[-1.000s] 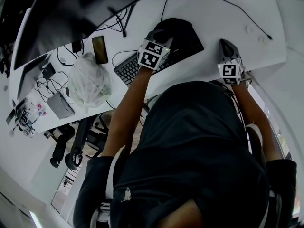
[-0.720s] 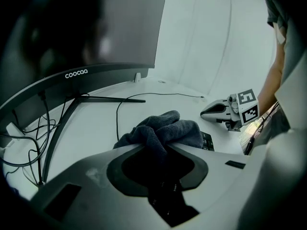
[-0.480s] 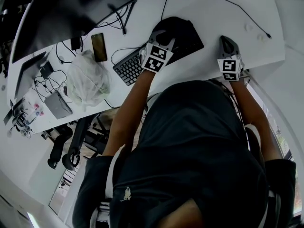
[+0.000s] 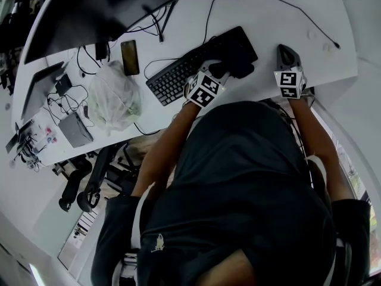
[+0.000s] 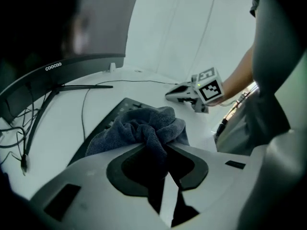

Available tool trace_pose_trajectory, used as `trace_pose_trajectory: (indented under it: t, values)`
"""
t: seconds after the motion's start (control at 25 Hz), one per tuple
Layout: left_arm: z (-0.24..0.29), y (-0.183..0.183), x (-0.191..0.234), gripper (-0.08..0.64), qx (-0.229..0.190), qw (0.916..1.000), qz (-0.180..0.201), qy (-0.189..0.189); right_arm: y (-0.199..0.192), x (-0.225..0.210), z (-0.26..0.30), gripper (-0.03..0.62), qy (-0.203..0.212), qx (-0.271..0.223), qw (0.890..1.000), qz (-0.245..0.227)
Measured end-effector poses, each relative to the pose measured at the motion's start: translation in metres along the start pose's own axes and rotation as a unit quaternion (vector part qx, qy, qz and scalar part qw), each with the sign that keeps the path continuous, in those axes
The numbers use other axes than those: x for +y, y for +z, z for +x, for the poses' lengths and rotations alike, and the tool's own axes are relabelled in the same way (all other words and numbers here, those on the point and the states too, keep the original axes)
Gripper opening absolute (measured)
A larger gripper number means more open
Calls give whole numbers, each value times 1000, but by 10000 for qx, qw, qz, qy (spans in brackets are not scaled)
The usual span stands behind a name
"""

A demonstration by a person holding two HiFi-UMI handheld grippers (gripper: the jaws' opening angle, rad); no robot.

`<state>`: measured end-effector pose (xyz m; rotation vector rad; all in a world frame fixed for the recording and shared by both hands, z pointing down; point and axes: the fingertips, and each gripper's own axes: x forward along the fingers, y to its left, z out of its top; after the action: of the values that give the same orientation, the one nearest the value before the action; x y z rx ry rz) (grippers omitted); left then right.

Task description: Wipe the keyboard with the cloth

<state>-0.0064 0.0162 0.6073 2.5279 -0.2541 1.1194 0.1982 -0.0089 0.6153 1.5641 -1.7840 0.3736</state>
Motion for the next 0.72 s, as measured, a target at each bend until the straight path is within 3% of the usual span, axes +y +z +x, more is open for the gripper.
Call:
trace_pose_trajectory:
  t: [0.36, 0.72]
  values:
    - [-10, -37, -43, 87, 416, 9972, -438, -449, 2, -2, 0, 9, 16, 5, 10000, -12]
    - [-23, -59, -55, 87, 344, 9901, -1245, -548, -1, -1, -1, 9, 9, 13, 10000, -28]
